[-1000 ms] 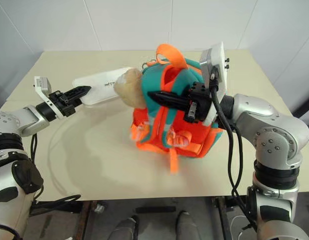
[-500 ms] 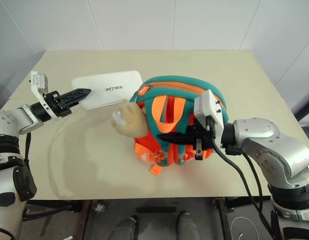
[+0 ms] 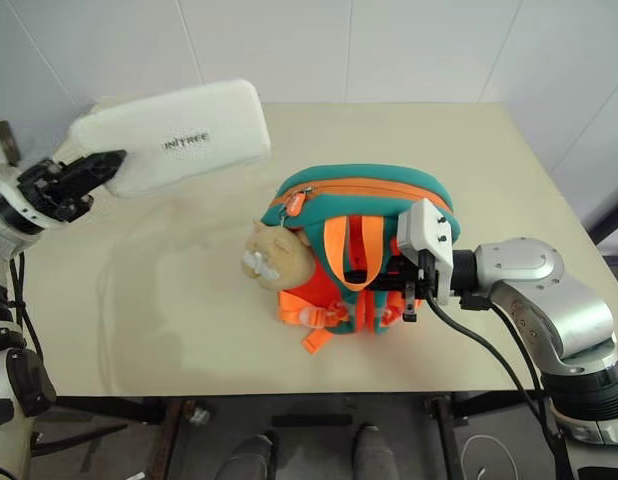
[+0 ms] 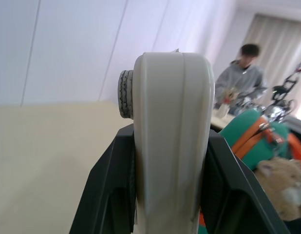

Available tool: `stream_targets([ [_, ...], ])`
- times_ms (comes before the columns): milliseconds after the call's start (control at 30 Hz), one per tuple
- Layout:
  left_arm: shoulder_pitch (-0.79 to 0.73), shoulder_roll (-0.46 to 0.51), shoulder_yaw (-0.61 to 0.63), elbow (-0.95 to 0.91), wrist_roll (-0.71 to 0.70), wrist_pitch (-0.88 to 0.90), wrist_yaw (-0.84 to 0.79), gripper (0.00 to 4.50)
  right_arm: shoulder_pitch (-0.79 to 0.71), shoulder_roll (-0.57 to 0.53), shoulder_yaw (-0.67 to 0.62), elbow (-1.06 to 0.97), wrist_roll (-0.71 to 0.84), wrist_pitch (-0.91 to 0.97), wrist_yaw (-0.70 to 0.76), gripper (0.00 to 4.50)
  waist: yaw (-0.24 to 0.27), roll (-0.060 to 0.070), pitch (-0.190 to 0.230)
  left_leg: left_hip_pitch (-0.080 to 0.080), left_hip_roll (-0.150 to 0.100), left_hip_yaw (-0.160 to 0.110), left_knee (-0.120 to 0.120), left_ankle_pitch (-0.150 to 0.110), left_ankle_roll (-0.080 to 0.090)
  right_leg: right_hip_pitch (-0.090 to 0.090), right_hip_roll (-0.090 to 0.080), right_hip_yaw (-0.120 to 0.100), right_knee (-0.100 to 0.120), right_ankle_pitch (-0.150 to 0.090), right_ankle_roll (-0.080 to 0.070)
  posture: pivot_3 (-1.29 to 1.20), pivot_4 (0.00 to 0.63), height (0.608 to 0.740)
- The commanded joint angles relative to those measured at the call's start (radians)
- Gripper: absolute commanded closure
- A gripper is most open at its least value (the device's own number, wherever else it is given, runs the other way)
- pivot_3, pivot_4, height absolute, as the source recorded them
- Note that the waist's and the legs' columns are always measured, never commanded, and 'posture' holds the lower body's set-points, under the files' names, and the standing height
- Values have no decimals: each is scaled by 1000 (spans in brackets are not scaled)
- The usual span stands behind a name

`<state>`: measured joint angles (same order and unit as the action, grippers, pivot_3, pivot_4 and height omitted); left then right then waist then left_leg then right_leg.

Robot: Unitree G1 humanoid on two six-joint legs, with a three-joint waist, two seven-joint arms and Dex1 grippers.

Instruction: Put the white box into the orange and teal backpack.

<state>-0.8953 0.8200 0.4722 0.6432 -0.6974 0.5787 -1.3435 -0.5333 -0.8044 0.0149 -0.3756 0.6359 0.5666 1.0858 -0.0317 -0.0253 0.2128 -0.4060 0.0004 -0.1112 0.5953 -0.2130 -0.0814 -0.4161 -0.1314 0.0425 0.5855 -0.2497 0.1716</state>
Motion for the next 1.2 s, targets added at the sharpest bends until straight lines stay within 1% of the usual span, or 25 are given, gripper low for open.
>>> stream_targets([
  [33,1,29,75,-43,-70,-45,-72,3220,-14,7,-6,12,-14,-16,1,4493,1,0,0,0,0,0,0,0,0,0,0,0,0,0,0,0,150,740],
  [100,6,37,86,-59,-99,-12,-95,3220,-16,11,-6,21,-15,-16,3,4493,2,0,0,0,0,0,0,0,0,0,0,0,1,0,0,0,150,740],
  [200,19,71,61,-97,-118,51,-157,3220,-21,13,-4,37,-20,-16,10,4493,2,-1,0,0,0,0,1,0,0,0,0,0,2,0,0,0,150,740],
  [333,36,84,29,-140,-130,74,-234,3220,-28,13,-3,62,-28,-18,20,4493,2,-1,0,1,0,0,1,0,0,1,0,0,2,0,0,0,150,740],
  [433,35,81,15,-165,-145,80,-247,3220,-33,13,3,80,-34,-19,28,4493,2,-1,0,2,0,0,1,0,0,1,0,0,2,0,0,0,150,740],
  [667,41,100,-62,-193,-132,31,-271,3220,-51,18,16,106,-41,-22,41,4493,1,0,0,2,0,0,1,0,0,1,0,0,2,0,0,0,150,740],
  [867,50,123,-130,-228,-185,44,-271,3220,-53,18,16,117,-49,-26,51,4493,1,-1,0,2,0,0,1,0,0,1,0,0,2,0,0,0,150,740],
  [1100,60,199,-253,-201,-202,-37,-271,3220,-48,19,12,121,-57,-31,52,4493,0,0,0,2,0,0,1,0,0,1,0,0,2,0,-1,0,150,740],
  [1200,58,270,-360,-164,-188,-140,-271,3220,-48,22,12,129,-68,-38,51,4493,1,0,0,2,0,0,1,0,0,1,0,0,2,-1,-1,0,150,740],
])
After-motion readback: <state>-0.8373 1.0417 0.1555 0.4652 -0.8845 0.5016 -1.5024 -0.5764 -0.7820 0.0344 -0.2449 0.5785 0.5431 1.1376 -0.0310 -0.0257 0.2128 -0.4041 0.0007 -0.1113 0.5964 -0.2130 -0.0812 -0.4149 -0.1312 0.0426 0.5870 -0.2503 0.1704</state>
